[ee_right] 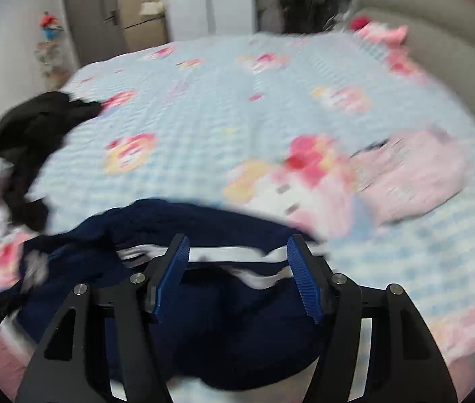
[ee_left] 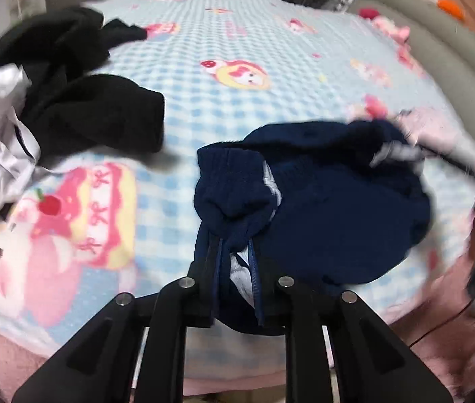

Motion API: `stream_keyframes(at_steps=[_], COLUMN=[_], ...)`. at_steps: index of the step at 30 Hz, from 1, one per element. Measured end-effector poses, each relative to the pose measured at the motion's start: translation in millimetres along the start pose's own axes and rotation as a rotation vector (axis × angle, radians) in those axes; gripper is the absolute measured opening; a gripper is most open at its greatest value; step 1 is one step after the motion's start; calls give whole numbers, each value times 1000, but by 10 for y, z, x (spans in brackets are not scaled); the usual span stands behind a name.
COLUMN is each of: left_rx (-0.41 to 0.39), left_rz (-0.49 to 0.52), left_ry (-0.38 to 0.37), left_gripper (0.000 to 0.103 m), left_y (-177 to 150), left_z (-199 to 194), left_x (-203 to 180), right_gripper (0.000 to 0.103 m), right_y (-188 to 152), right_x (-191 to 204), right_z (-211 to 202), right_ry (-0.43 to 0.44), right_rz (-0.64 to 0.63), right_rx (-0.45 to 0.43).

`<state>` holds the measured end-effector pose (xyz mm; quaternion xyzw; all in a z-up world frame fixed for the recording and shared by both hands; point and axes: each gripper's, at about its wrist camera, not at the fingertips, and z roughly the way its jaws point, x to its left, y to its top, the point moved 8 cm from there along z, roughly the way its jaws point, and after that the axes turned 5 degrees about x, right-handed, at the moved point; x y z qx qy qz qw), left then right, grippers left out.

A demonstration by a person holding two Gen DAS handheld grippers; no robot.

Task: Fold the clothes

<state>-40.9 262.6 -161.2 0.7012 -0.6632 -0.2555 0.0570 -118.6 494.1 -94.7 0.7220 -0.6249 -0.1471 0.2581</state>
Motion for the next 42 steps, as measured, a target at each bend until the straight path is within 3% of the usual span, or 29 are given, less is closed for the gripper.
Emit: stream_keyframes(at_steps=[3, 4, 6, 7, 10, 12, 15, 18, 23, 24, 25, 26, 27, 32, 36, 40, 42], left_rx=[-53, -70, -60, -32, 50, 69, 52, -4, 53, 67, 61, 42, 25, -109, -298, -448, -428], left_rz=[-73, -83, -84, -82, -54, -61, -134, -232, -175, -161, -144, -131, -122, -47, 66, 149, 168], left_ry=[-220, -241, -207, -170, 6, 77, 39, -8, -3, -1, 7, 10, 4, -42, -85, -150, -163], left_gripper=[51, 53, 64, 65, 65, 64, 64, 65, 68, 53, 33, 12, 12, 12, 12, 12, 15], left_y=[145, 191, 253, 252, 181, 143, 141, 186, 245, 256, 263, 306, 378, 1019, 1531, 1549, 1381], left_z=[-74, -64, 140, 279, 710, 823, 760, 576, 854, 917, 953, 944, 918, 452, -382, -1138, -1154], left_x=[-106, -176, -252, -257, -171, -89, 37, 167, 145, 138, 118, 78, 31, -271, -591, -712, -722], right_gripper=[65, 65, 68, 71, 71, 71, 73, 83, 83, 80, 56, 22, 15, 9, 9, 9, 10], right_y=[-245, -312, -381, -394, -344, -267, -164, -61, 130, 168, 206, 242, 297, 783, 1412, 1758, 1683], right_x=[285, 388, 542, 585, 577, 472, 377, 363, 466, 487, 483, 431, 386, 236, 224, 241, 241], right_z=[33, 41, 87, 132, 349, 429, 422, 494, 771, 826, 877, 920, 927, 585, -176, -1182, -1483], right_ry=[140, 173, 199, 186, 37, -35, 10, 23, -41, -54, -63, -67, -69, -73, -23, 63, 90], right_rz=[-35, -53, -90, -104, -126, -110, -78, -85, -135, -144, -146, -133, -124, -112, -78, -34, -22], right_rx=[67, 77, 91, 93, 74, 70, 76, 78, 71, 70, 73, 86, 89, 8, -181, -418, -470])
